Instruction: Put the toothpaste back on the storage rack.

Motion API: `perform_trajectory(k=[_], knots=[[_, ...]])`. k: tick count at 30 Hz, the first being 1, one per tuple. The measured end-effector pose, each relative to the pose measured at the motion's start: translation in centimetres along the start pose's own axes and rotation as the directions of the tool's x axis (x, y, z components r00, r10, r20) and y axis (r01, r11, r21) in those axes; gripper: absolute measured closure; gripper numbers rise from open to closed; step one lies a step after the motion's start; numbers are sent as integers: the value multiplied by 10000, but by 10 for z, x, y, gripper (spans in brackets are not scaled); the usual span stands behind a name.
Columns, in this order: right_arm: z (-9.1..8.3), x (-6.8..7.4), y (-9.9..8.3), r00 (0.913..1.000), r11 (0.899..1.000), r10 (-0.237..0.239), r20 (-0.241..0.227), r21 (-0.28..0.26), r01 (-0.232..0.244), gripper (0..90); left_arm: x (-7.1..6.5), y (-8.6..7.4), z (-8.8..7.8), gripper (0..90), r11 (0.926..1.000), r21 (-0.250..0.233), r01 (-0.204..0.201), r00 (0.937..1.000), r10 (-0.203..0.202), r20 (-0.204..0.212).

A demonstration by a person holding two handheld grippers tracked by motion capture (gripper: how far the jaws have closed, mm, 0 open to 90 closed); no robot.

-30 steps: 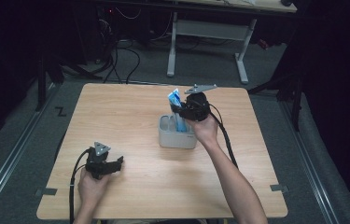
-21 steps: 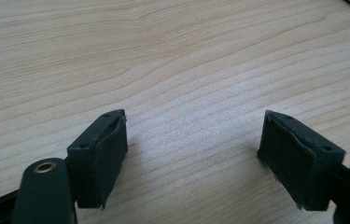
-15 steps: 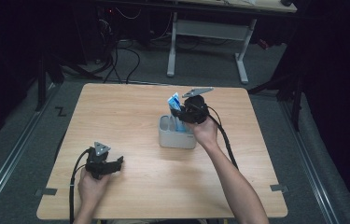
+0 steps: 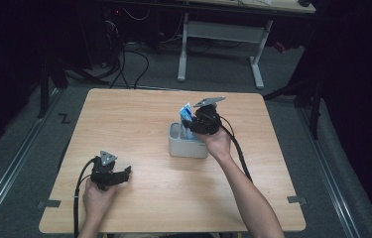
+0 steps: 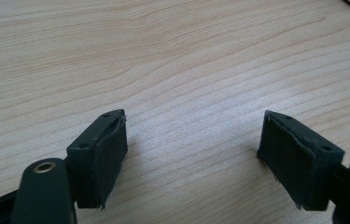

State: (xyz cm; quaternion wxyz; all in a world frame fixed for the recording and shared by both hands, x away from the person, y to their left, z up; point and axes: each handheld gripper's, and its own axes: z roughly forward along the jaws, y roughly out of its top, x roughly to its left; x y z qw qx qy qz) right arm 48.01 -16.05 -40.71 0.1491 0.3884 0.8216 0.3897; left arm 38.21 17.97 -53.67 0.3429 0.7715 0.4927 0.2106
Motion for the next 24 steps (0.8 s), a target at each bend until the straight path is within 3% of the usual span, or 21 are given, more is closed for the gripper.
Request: perform_trajectory(k=[13,19,24], knots=[[3,2,0,9999,9999,101,-137,-123,-103,685,0,0,0,239,10000,-17,15,10000,-15,1],[0,2,0,9994,9997,197,-296,-151,-202,535,0,0,0,239,10000,-9,13,10000,-13,1],[-4,1,-1,9991,9993,285,-299,-245,-292,493,0,0,0,239,10000,-20,24,10000,-24,-3]])
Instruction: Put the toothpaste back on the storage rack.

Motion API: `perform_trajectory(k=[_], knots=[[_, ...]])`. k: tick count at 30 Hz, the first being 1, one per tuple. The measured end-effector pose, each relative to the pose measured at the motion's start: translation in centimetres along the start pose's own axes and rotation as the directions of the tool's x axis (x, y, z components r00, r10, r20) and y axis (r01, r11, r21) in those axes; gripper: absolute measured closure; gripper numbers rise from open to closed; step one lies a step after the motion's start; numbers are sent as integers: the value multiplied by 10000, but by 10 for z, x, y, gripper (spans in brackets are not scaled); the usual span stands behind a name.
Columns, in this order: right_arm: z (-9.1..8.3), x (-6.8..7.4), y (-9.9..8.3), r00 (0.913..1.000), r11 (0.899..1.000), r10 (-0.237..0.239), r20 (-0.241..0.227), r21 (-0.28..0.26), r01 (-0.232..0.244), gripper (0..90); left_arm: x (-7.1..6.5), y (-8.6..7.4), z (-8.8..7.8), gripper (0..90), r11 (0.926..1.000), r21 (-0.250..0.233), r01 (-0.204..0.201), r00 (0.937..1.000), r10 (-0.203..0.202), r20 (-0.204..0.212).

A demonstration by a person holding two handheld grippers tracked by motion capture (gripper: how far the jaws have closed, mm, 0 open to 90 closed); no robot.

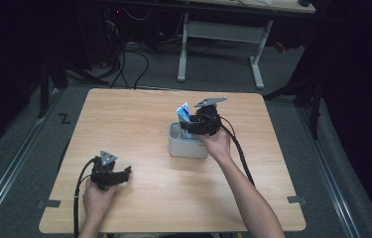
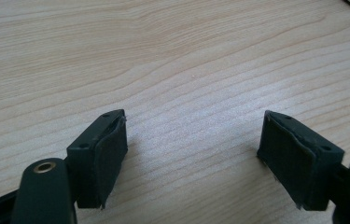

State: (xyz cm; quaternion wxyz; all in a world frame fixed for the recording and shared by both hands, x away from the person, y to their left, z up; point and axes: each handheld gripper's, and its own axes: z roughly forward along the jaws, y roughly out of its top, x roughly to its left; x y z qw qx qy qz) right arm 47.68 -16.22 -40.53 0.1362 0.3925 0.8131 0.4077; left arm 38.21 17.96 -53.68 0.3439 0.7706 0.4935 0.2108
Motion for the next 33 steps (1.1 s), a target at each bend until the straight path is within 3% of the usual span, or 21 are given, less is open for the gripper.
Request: perform_trajectory(k=[10,24,33], knots=[[-19,-5,-5,9998,9991,68,205,-423,-59,475,0,0,0,238,10000,-6,8,10000,-8,-15],[-46,-13,-9,9993,9955,358,70,-885,-350,518,0,0,0,239,10000,-9,32,10000,-32,-15],[-60,-13,-10,9996,9917,195,195,-1276,-168,519,0,0,0,239,10000,12,9,10000,-9,-12]])
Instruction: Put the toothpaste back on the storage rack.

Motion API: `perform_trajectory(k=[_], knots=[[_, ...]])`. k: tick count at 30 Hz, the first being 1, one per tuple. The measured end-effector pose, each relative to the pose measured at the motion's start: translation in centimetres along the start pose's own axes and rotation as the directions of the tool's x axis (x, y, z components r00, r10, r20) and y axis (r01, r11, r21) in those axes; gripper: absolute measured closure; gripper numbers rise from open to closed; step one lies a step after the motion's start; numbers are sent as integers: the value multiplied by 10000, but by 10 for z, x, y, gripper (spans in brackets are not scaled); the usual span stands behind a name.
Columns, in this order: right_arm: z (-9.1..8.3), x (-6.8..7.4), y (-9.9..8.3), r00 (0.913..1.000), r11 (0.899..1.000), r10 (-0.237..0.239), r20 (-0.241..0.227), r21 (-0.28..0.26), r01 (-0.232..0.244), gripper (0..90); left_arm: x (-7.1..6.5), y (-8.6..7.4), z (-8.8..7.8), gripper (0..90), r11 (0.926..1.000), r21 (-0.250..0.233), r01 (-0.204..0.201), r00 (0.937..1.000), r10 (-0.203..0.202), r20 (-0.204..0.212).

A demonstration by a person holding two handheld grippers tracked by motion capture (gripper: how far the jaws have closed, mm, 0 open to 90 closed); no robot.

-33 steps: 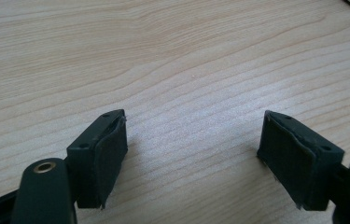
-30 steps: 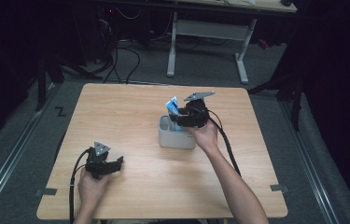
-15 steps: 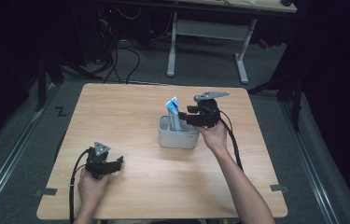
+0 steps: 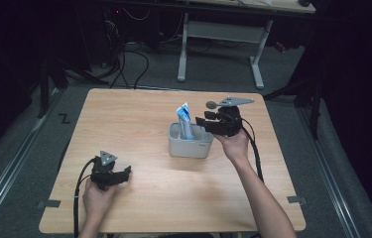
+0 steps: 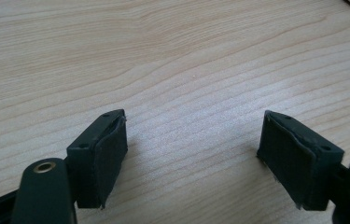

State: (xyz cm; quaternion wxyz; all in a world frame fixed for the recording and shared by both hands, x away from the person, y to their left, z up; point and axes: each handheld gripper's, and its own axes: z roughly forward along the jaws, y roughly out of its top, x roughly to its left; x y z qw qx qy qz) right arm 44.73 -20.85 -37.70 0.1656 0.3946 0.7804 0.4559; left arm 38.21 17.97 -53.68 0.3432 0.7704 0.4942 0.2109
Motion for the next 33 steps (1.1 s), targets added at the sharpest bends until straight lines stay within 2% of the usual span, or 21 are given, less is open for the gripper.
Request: perform_trajectory(k=[16,27,33], knots=[[-19,-9,-2,9996,10000,74,266,41,-75,512,0,0,0,238,10000,1,-5,10000,5,-10],[-33,-14,-4,9993,9997,144,353,-216,-136,506,0,0,0,237,10000,3,-7,10000,7,-13],[-35,-17,-5,9988,10000,3,496,53,-6,503,0,0,0,237,10000,-10,11,10000,-11,-15]])
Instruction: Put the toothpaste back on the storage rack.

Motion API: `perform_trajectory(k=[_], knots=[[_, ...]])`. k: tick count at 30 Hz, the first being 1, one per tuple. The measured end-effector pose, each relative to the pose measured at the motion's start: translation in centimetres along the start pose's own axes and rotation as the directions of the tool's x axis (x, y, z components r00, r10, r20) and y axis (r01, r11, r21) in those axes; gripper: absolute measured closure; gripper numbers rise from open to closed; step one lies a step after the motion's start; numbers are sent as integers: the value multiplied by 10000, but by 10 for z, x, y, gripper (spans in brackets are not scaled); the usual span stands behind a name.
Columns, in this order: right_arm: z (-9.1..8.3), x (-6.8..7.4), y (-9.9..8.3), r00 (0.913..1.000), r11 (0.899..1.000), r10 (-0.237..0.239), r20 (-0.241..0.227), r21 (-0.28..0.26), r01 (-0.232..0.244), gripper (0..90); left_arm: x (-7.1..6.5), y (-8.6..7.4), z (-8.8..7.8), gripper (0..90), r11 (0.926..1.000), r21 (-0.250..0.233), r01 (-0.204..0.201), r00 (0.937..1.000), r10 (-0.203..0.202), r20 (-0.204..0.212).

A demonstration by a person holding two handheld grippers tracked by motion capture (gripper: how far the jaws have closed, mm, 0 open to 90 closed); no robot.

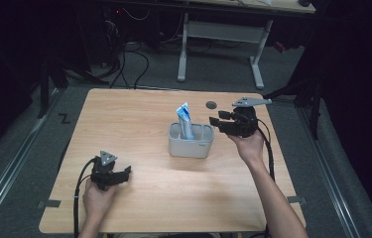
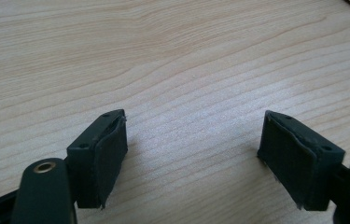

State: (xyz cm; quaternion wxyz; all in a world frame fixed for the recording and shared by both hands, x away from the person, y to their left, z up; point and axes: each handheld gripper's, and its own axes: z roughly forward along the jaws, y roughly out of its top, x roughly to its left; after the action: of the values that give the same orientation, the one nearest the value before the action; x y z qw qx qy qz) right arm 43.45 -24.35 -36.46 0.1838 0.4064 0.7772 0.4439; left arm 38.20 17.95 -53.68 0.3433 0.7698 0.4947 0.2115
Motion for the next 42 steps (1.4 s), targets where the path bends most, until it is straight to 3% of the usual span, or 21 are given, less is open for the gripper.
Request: perform_trajectory(k=[14,26,42], knots=[[-21,-15,-6,9992,10000,-19,393,20,19,490,0,0,0,238,10000,-1,4,10000,-4,-2],[-34,-16,-12,9983,9999,-39,583,-100,45,479,0,0,0,238,10000,-1,21,10000,-21,-2],[-57,-26,-33,9954,9977,556,781,-423,-524,471,0,0,0,238,10000,-2,42,10000,-42,-23]])
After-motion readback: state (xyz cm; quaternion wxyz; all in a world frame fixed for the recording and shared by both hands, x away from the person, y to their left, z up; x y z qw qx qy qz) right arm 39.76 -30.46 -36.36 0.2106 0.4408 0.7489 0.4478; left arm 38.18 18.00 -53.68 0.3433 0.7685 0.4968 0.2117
